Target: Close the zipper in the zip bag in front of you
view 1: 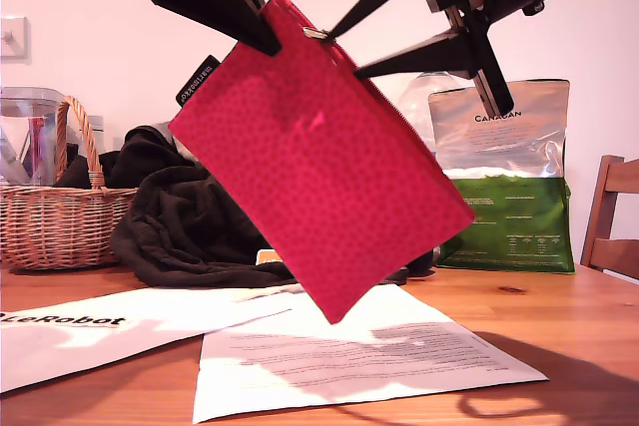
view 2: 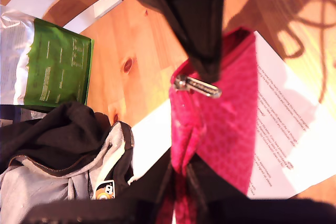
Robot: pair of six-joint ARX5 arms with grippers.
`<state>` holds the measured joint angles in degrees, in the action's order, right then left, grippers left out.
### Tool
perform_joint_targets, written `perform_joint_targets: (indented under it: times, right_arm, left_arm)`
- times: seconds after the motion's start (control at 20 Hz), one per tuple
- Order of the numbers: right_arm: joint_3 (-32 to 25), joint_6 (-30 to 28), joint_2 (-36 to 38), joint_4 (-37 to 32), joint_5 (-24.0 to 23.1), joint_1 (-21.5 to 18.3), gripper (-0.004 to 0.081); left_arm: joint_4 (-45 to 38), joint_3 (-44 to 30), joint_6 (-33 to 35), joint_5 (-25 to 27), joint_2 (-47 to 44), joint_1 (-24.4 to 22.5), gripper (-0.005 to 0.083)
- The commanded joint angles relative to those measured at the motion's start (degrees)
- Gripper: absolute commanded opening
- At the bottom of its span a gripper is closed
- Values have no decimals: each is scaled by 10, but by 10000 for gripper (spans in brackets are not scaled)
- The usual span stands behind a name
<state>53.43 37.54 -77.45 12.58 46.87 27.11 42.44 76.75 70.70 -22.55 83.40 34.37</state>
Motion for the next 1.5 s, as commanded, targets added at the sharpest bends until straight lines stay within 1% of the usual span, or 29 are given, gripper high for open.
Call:
perform_joint_targets:
  times: [0.0,0.25,0.4,0.5,0.7,1.05,1.35,1.4,1.45]
  right_arm:
    - [3,2,8,-4,14,-10,224]
    - [3,0,33,6,16,-41,224]
    - [4,4,38,10,16,-42,224]
    - [4,7,38,19,9,-35,224]
    - [4,14,37,13,-22,-16,224]
    - [3,32,33,4,-30,3,224]
    - [3,32,27,3,-67,11,230]
    - [3,28,27,3,-70,11,230]
    - [4,7,27,-1,-66,12,230]
  left_arm:
    - [-6,3,-2,3,6,0,-21]
    - [-7,3,-2,10,6,-3,-21]
    - [-7,3,-13,12,6,-3,-21]
    - [-7,3,-38,11,6,-3,-21]
    - [-3,3,-50,9,6,-3,-21]
    - [-3,3,-84,3,6,-3,-21]
    - [0,3,-104,-19,6,-3,-21]
    - [0,3,-107,-21,6,-3,-21]
    - [0,3,-108,-20,6,-3,-21]
